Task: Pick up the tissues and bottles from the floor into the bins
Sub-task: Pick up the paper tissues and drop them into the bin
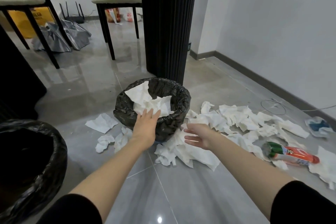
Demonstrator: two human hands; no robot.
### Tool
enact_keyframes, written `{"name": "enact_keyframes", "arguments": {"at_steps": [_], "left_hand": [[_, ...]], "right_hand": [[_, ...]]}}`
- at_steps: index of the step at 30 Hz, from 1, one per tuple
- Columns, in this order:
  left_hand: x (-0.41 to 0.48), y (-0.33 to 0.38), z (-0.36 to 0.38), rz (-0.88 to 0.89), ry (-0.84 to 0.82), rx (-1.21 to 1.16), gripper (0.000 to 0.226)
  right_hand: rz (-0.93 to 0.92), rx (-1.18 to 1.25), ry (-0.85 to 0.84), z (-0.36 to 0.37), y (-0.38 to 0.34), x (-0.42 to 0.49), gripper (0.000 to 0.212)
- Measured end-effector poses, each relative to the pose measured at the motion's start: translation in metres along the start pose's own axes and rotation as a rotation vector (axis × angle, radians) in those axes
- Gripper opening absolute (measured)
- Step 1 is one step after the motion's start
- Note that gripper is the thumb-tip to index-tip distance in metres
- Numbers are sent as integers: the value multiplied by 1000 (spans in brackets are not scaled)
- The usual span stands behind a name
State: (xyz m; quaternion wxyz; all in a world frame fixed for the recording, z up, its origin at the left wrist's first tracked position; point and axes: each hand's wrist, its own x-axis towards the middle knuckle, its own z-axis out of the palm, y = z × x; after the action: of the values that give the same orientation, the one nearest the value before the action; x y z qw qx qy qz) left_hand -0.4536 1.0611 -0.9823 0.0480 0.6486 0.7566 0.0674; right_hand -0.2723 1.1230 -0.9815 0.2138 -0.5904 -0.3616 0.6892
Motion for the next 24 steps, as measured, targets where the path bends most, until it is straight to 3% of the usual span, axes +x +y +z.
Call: {"name": "enact_keyframes", "arguments": {"at_steps": [6, 11, 14, 18, 21, 24], "left_hand": [[-11, 56, 18, 224, 146, -194, 62], [-10, 83, 43, 338, 20, -292, 62], [-2, 92, 71, 309, -58, -278, 58], [7, 86, 100, 199, -154, -259, 57], [14, 78, 117, 118, -226, -244, 60], [17, 71, 123, 91, -255, -205, 59]], "right_hand": [[-39, -181, 185, -46, 30, 9, 15], [-79, -479, 258, -72, 63, 28, 32], [-163, -696, 253, -82, 79, 38, 35], [-304, -1056, 122, -87, 96, 52, 35], [-286, -1202, 20, -81, 109, 61, 31], [-336, -1262, 28, -77, 115, 65, 39]]}}
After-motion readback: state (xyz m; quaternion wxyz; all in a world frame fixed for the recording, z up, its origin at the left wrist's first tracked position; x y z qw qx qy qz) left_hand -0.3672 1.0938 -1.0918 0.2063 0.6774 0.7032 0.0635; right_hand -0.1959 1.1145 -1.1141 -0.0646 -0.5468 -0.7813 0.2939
